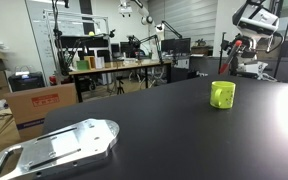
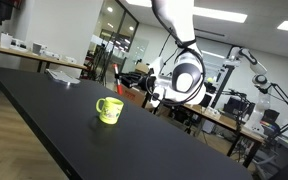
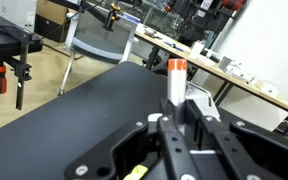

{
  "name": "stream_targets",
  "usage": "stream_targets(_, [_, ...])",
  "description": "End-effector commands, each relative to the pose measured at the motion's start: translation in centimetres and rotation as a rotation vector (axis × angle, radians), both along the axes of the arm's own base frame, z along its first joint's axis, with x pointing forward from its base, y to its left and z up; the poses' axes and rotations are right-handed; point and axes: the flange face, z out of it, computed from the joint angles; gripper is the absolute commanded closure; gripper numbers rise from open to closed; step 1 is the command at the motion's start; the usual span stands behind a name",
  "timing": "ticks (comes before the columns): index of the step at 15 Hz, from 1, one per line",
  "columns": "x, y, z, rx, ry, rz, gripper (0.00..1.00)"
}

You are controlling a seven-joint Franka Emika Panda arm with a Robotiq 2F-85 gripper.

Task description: Put the orange marker in the yellow mug

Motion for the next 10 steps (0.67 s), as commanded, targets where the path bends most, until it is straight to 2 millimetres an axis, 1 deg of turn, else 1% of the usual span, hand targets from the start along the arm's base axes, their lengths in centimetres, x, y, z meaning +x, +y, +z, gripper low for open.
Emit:
stream_targets(1, [1.3,-1.0,-1.5,-0.002,0.100,-0.036,0.95])
stream_targets(7, [1.1,-2.6,-5.9,-0.007,0.210,-0.085,0.95])
stream_targets(10, [0.9,-3.1,-7.4,0.002,0.249,-0.101,0.95])
